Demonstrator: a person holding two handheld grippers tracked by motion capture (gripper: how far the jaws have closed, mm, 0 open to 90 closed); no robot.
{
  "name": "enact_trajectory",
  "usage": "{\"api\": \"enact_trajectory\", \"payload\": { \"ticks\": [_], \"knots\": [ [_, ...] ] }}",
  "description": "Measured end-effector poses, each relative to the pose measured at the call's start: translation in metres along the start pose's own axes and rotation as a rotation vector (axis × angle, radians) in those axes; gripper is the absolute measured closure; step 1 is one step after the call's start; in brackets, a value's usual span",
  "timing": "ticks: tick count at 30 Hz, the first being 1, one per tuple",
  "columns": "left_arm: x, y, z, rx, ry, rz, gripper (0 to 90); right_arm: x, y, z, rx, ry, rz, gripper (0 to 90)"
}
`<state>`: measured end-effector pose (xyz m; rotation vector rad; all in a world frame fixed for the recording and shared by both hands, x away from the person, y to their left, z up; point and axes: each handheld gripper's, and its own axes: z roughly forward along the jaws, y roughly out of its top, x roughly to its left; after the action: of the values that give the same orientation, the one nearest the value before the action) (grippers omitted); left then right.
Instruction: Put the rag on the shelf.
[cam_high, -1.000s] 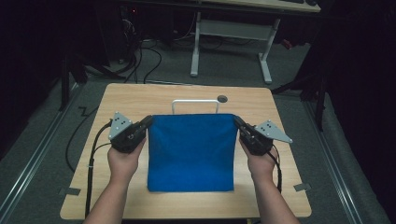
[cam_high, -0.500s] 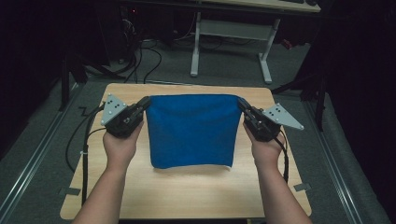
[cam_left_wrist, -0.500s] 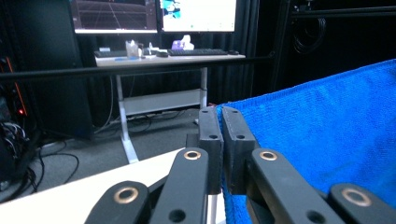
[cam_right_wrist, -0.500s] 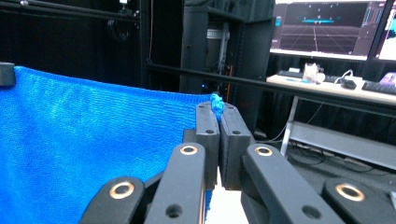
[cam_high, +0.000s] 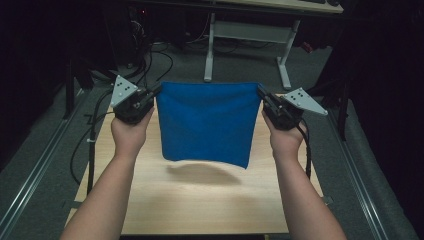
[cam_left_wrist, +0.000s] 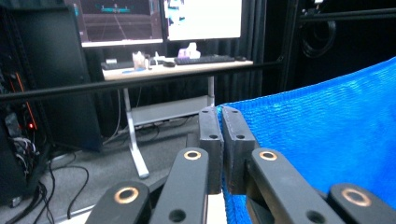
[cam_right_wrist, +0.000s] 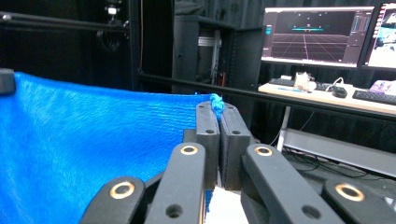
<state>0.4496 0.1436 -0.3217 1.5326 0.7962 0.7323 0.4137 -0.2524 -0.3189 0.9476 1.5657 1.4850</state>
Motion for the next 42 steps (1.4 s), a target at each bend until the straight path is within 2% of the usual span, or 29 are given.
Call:
{"api": "enact_trajectory", "payload": {
  "ticks": [2,4,5,6,7,9,10,11,12,13,14,19,21,22,23,24,25,26,27,29,31,32,34,35,36,37,38,41,42],
  "knots": [
    [0.002,0.002,0.005,0.003,0.006,0.001,88.0,-0.002,0.001,0.004,0.001,-0.003,-0.002,89.0],
    [0.008,0.007,0.018,0.003,0.02,-0.003,88.0,-0.009,0.004,0.019,0.014,-0.015,-0.005,89.1],
    [0.008,0.007,0.018,0.003,0.02,-0.003,88.0,-0.012,0.005,0.024,0.013,-0.013,0.004,89.1],
    [0.01,0.009,0.022,0.006,0.028,-0.001,88.0,-0.012,0.005,0.024,0.013,-0.013,0.004,89.1],
    [0.014,0.012,0.031,0.005,0.047,-0.004,88.0,-0.017,0.006,0.034,0.021,-0.013,0.014,89.1],
    [0.016,0.013,0.036,0.006,0.057,-0.005,88.0,-0.02,0.006,0.039,0.021,-0.013,0.017,89.1],
    [0.02,0.015,0.046,0.009,0.08,-0.005,88.0,-0.024,0.007,0.049,0.031,-0.019,0.01,89.2],
    [0.02,0.015,0.046,0.009,0.08,-0.005,88.0,-0.024,0.007,0.049,0.031,-0.019,0.01,89.2],
    [0.024,0.018,0.056,0.028,0.097,0.005,88.0,-0.027,0.007,0.059,0.046,-0.025,-0.007,89.2],
    [0.024,0.018,0.056,0.028,0.097,0.005,88.0,-0.027,0.007,0.059,0.046,-0.025,-0.007,89.2],
    [0.026,0.019,0.066,0.055,0.11,0.03,88.0,-0.032,0.008,0.068,0.06,-0.026,-0.01,89.2],
    [0.033,0.014,0.084,0.1,0.12,0.048,88.0,-0.042,0.004,0.086,0.095,-0.043,-0.004,89.2],
    [0.037,0.007,0.093,0.133,0.118,0.036,87.9,-0.045,0.0,0.096,0.121,-0.05,0.006,89.2],
    [0.043,-0.005,0.102,0.185,0.103,0.021,87.9,-0.048,-0.007,0.105,0.153,-0.058,0.003,89.2],
    [0.043,-0.005,0.102,0.185,0.103,0.021,87.8,-0.048,-0.007,0.105,0.153,-0.058,0.003,89.2],
    [0.048,-0.019,0.108,0.242,0.089,0.004,87.8,-0.051,-0.015,0.113,0.194,-0.05,0.028,89.2],
    [0.048,-0.019,0.108,0.242,0.089,0.004,87.8,-0.051,-0.015,0.113,0.194,-0.05,0.028,89.2],
    [0.051,-0.035,0.112,0.276,0.081,-0.019,87.8,-0.052,-0.025,0.119,0.222,-0.039,0.049,89.2],
    [0.051,-0.035,0.112,0.276,0.081,-0.019,87.8,-0.052,-0.025,0.119,0.222,-0.039,0.049,89.2],
    [0.053,-0.058,0.115,0.332,0.058,-0.06,87.8,-0.052,-0.041,0.125,0.277,-0.027,0.035,89.2],
    [0.053,-0.064,0.115,0.34,0.048,-0.071,87.8,-0.052,-0.047,0.125,0.292,-0.025,0.032,89.2],
    [0.053,-0.077,0.115,0.361,0.024,-0.102,87.8,-0.053,-0.06,0.124,0.316,-0.018,0.041,89.2],
    [0.052,-0.087,0.113,0.379,0.007,-0.114,87.8,-0.053,-0.073,0.122,0.349,-0.018,0.048,89.2],
    [0.052,-0.087,0.113,0.379,0.007,-0.114,87.8,-0.053,-0.08,0.12,0.361,-0.011,0.05,89.2],
    [0.05,-0.097,0.111,0.402,-0.018,-0.134,87.7,-0.053,-0.086,0.118,0.371,-0.013,0.051,89.2],
    [0.05,-0.097,0.111,0.402,-0.018,-0.134,87.6,-0.053,-0.086,0.118,0.371,-0.013,0.051,89.2],
    [0.046,-0.107,0.11,0.422,-0.032,-0.129,87.6,-0.052,-0.099,0.113,0.39,-0.009,0.065,89.2],
    [0.044,-0.117,0.109,0.44,-0.035,-0.143,87.5,-0.05,-0.11,0.108,0.402,-0.005,0.072,89.2],
    [0.044,-0.128,0.107,0.449,-0.045,-0.173,87.5,-0.048,-0.12,0.103,0.418,-0.002,0.079,89.1]
  ]
}}
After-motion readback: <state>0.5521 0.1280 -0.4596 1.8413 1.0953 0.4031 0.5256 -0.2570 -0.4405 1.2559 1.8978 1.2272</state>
